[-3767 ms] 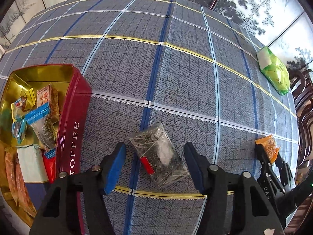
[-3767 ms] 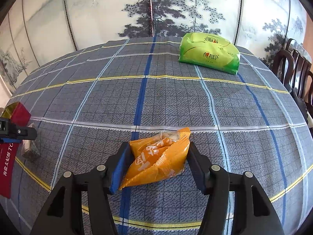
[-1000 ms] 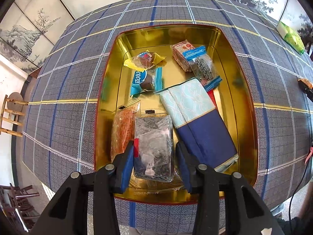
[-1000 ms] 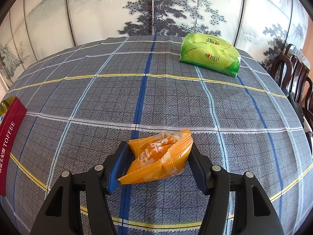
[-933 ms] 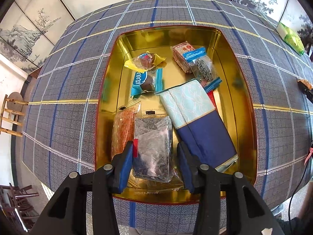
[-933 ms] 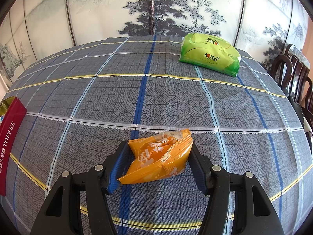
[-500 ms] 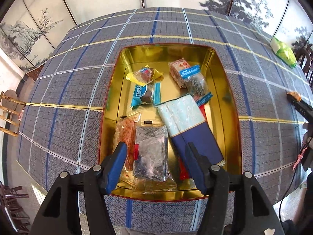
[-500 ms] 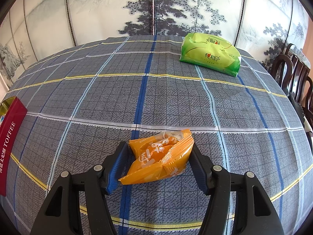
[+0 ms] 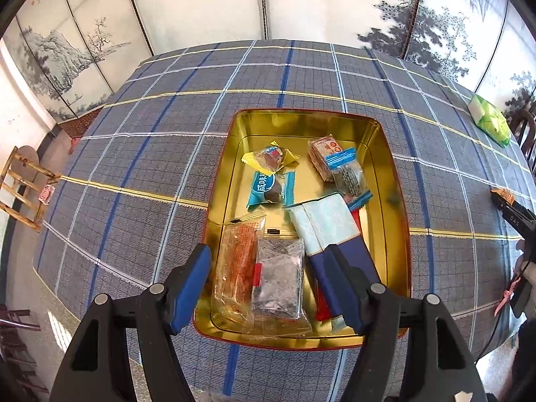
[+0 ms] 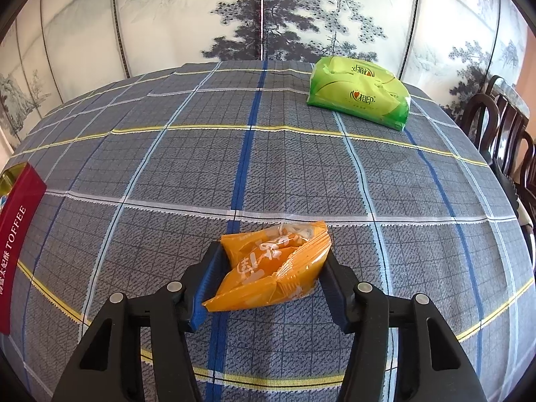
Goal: Organize snacks
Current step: 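Lift the orange packet with the right gripper and carry it toward the tin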
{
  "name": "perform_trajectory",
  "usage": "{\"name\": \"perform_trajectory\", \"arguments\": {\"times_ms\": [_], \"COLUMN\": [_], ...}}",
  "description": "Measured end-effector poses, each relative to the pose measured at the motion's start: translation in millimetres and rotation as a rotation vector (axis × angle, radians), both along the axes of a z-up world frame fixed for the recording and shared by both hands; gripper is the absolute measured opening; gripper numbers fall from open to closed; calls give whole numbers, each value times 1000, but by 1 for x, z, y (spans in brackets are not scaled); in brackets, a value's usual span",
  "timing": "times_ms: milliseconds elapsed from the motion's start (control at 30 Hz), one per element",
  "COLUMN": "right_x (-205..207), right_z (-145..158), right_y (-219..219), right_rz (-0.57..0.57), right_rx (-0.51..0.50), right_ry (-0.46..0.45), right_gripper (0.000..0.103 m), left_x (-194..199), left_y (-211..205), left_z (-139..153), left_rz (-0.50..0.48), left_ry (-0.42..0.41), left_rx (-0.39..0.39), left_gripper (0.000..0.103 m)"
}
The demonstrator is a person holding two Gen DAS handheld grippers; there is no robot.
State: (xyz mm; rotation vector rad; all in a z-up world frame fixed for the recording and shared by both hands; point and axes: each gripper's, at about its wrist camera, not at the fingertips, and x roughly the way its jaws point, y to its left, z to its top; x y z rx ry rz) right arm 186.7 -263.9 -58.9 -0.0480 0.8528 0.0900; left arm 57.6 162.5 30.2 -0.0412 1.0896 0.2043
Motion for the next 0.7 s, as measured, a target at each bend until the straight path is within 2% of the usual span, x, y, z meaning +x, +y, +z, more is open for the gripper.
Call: {"name": "perform_trajectory", "arguments": {"times_ms": [267, 567, 700], "right_x": [-5, -15, -22], "right_z": [2, 11, 17], "right_y": [0, 6, 15], "right_rz": [-23, -32, -20], "right_rx": [-12, 9, 11], "right_ry": [19, 29, 27], "right_gripper": [56, 56, 56], "left_x": [-3, -7, -8], "left_y": [5, 8, 12], "left_z": [-1, -2, -3], "left_rz": [16, 30, 41], "left_ry": [-10, -33, -34], "left_rx": [7, 31, 16], "left_gripper": [68, 74, 74]}}
